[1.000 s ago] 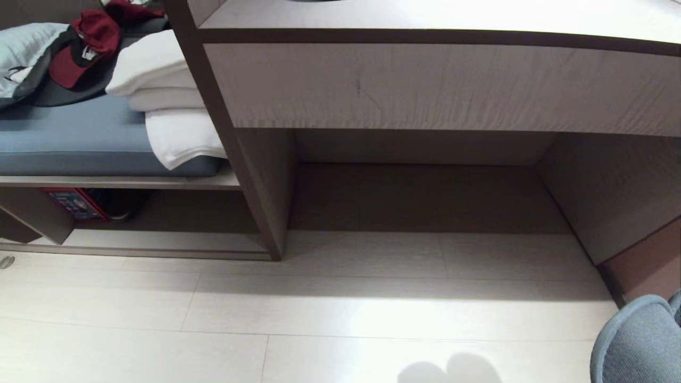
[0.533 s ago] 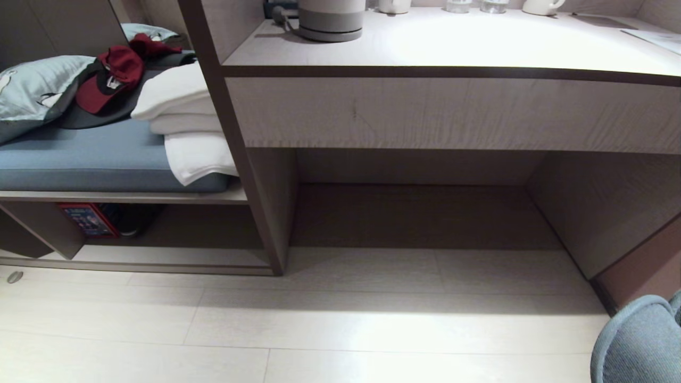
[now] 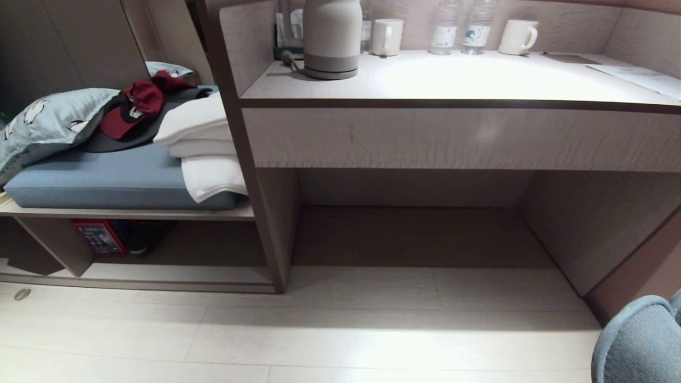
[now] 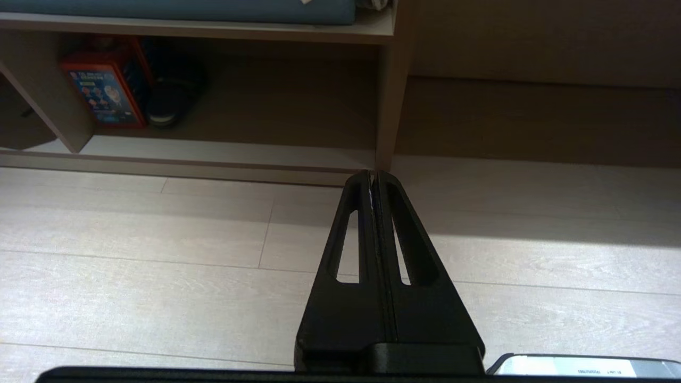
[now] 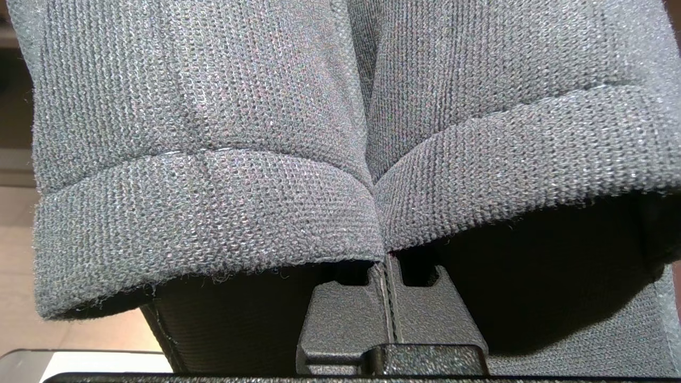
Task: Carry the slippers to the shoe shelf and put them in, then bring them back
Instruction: Place the slippers into the shoe cabinet
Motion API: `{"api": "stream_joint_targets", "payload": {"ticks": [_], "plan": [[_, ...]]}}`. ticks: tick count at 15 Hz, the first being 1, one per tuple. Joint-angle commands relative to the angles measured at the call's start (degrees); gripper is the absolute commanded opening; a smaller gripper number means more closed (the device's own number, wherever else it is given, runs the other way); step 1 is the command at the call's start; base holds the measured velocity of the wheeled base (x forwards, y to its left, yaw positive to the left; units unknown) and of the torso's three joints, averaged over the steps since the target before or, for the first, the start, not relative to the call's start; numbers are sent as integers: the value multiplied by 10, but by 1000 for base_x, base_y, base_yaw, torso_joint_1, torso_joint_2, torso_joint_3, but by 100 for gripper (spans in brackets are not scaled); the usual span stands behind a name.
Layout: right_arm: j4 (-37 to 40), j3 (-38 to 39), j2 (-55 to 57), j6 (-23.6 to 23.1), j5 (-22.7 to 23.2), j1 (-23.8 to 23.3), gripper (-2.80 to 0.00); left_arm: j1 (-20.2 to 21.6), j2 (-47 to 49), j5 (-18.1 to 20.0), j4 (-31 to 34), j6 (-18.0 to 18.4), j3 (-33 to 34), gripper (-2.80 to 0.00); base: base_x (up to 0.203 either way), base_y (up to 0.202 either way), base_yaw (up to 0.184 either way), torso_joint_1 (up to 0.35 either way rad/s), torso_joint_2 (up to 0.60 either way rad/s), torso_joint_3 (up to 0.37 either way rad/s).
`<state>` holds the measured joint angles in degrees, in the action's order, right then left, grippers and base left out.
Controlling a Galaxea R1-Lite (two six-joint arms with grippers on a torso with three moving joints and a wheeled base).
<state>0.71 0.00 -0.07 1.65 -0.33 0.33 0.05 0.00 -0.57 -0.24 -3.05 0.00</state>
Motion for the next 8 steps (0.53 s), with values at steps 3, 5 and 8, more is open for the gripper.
{"api": "stream_joint_targets", "payload": {"ticks": [3, 5, 8], "plan": [[0, 0, 1, 0, 0, 0, -280, 0, 0, 0, 0, 0, 0, -280, 0, 0, 0, 2, 1, 203], [0, 0, 1, -1, 0, 0, -280, 0, 0, 0, 0, 0, 0, -280, 0, 0, 0, 0, 5, 205], [0, 0, 1, -1, 0, 0, -280, 0, 0, 0, 0, 0, 0, -280, 0, 0, 0, 2, 2, 202]]}}
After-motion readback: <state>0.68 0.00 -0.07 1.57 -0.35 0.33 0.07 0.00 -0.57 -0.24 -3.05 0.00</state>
